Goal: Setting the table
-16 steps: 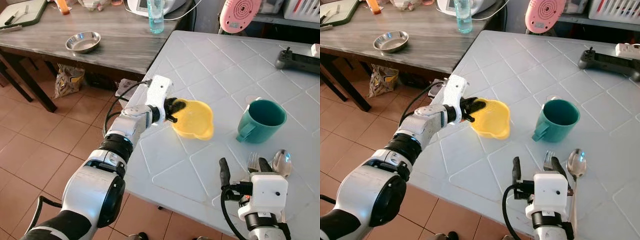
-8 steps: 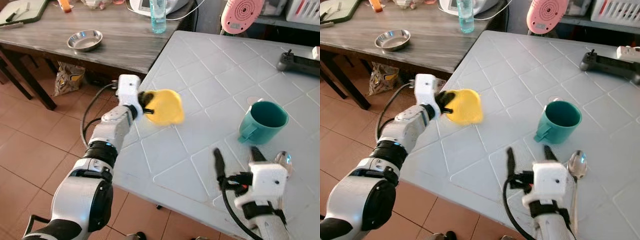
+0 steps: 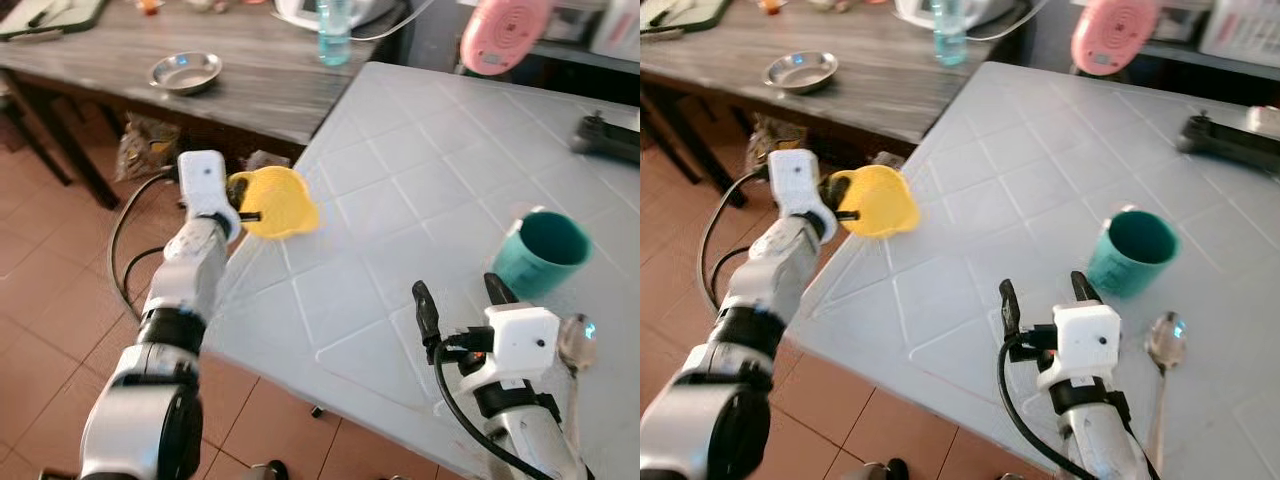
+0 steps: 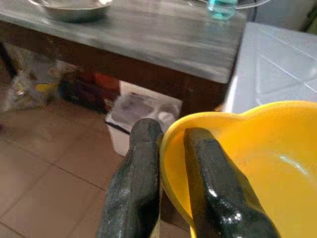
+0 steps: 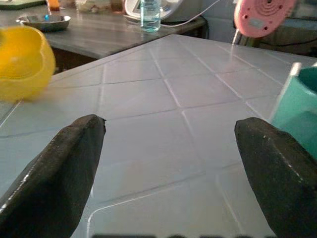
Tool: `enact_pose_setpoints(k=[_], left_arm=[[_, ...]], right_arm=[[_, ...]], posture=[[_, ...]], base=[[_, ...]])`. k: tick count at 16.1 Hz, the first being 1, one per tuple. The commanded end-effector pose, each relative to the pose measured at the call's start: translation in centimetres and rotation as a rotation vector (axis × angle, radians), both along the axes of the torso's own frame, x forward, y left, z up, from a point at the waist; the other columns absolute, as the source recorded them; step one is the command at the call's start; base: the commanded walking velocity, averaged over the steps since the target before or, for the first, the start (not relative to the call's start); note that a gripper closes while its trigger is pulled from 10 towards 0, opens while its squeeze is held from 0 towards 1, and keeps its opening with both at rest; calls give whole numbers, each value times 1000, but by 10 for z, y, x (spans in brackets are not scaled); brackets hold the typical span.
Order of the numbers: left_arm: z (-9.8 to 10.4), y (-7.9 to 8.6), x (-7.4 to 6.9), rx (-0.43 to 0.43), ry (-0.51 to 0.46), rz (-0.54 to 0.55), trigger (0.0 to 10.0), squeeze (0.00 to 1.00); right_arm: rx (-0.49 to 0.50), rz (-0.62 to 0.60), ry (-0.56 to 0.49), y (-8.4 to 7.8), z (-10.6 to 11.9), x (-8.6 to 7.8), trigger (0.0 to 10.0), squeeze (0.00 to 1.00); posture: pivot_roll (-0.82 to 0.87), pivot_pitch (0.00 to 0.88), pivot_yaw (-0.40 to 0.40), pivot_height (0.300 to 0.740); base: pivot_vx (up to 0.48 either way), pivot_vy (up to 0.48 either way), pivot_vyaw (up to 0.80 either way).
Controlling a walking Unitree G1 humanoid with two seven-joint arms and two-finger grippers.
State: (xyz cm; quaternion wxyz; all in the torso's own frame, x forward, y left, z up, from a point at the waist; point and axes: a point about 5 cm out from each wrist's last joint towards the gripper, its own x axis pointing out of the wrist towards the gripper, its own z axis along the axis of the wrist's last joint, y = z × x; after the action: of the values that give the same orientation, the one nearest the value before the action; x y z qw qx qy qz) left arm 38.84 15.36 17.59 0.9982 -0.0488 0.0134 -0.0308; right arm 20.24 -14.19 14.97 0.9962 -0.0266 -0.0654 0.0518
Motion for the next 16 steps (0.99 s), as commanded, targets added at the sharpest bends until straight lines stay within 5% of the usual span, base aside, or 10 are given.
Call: enact_pose_setpoints(k=[1, 6, 16], left_arm=[[-13, 5, -6, 42, 38, 11, 0, 0], [-21, 17, -26, 72, -2, 56, 0, 0], [-28, 8, -32, -2, 45, 15, 0, 0]], right_arm=[[4, -16, 14, -2, -3, 1, 10000, 0], [15, -89, 1, -7, -3, 3, 10000, 0], [14, -119, 9, -10, -5, 3, 10000, 0]], posture=[[68, 125, 24, 740], [71, 121, 19, 740], [69, 125, 16, 740]], base=[[0, 0, 0], [0, 0, 0], [0, 0, -140]])
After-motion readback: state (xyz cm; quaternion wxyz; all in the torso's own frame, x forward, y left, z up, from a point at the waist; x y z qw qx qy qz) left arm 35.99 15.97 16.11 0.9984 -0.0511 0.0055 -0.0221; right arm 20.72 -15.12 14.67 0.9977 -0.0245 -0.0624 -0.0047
